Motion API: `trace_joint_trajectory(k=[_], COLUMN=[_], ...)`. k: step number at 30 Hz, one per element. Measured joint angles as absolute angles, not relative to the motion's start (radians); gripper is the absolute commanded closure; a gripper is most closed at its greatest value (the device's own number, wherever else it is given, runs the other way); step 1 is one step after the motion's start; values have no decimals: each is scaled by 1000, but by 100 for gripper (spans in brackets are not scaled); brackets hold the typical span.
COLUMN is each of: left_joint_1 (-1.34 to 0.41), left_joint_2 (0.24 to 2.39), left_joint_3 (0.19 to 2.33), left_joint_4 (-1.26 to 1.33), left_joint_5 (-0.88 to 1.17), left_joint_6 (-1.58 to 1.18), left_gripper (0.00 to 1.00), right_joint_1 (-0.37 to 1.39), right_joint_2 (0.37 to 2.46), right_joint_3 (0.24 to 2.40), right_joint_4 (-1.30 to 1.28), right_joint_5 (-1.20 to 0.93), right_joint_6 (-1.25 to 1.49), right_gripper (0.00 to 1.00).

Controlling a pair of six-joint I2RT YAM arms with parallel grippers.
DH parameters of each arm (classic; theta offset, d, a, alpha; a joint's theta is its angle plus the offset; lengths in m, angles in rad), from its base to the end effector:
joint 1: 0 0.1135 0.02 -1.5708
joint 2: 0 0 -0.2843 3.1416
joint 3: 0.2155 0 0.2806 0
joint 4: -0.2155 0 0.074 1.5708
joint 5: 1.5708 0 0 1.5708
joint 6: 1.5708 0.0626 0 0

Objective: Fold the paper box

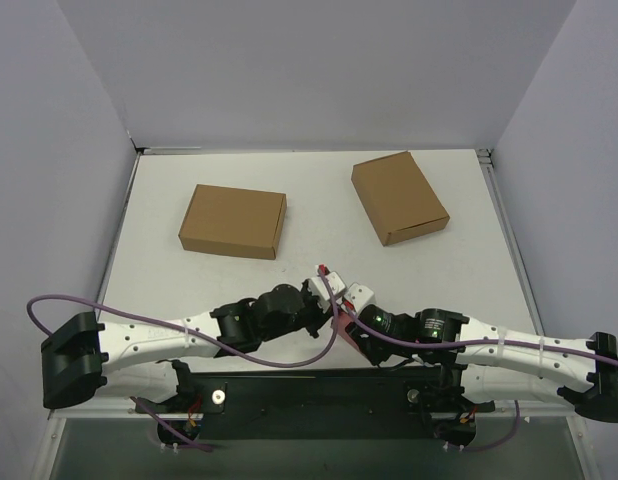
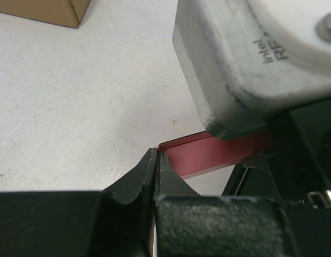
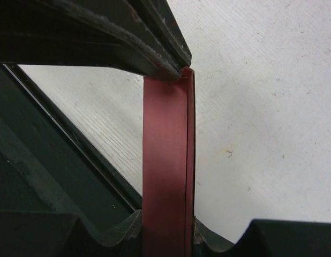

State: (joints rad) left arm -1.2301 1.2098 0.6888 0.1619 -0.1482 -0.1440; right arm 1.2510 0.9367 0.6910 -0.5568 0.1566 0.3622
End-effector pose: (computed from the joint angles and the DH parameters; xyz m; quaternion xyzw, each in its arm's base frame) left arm 0.1138 -0.2933 0.2473 0.3875 0.7236 -0.3131 0.4777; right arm 0.0805 0.2119 0.2364 -0.3709 0.8471 0.2196 0.3109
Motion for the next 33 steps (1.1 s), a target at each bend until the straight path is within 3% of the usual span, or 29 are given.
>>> trace_joint_trajectory(k=[22,33], left_joint_1=[-1268,-1269], left_joint_2=[1230,1235], left_joint_3=[601,524], left_joint_4=[250,266], left_joint_5=[-236,-315], left_joint_6=[-154,-231], left_gripper=[100,100], right_joint_1=[1252,1258], right_joint_2=[943,1045], right_joint_3=[650,583], right_joint_4=[-512,-336], right_joint_5=[132,148], right_joint_6=[360,326], right_gripper=[90,91])
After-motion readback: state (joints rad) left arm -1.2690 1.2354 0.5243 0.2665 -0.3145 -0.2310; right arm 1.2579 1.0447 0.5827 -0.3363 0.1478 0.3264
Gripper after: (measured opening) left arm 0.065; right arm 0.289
